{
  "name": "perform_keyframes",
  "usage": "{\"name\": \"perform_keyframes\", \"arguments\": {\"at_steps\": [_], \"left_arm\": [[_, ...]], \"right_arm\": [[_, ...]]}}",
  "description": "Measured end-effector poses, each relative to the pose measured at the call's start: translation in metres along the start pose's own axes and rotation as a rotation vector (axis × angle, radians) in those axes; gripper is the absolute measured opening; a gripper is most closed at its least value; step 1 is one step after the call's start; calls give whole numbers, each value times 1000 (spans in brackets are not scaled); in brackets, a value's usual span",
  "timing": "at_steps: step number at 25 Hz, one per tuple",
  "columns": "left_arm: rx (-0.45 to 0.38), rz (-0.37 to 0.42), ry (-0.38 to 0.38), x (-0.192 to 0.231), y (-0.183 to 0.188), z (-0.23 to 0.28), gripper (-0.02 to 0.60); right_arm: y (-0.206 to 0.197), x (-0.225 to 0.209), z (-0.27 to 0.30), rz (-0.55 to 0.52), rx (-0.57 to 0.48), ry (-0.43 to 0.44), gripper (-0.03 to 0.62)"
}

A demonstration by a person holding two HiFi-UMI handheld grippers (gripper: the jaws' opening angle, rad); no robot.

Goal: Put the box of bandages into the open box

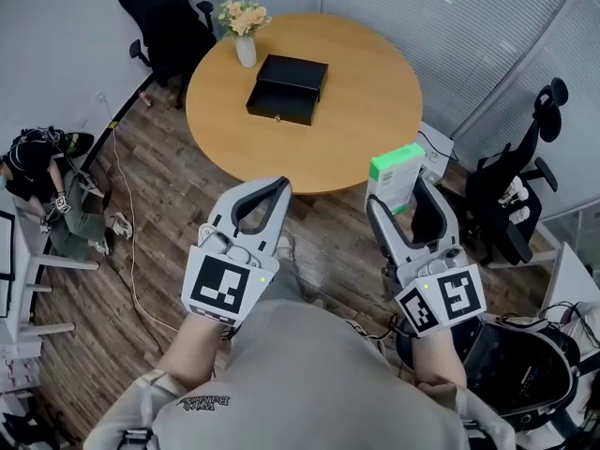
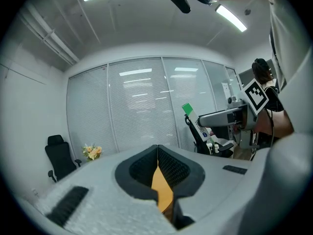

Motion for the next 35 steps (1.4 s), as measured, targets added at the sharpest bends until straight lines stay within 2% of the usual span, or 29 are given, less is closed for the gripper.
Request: {"name": "perform_keyframes", "arguments": {"at_steps": [18, 28, 35], "left_arm": [[24, -44, -22, 91, -16, 61, 24], [48, -74, -49, 157, -27, 102, 25], [54, -80, -59, 209, -30, 124, 24]], "right_arm": [[-3, -16, 109, -20, 56, 14, 295], [-2, -20, 186, -73, 93, 32, 295], [-2, -19, 243, -67, 111, 35, 295]]}}
Point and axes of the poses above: the fingertips, and each gripper's own axes: z forward along the fingers, x to its left, y out of its top, the point moved 5 cm from there along -z, backward along the fingers, and after that the axes turned 4 degrees about -z, right-handed, at the moved point
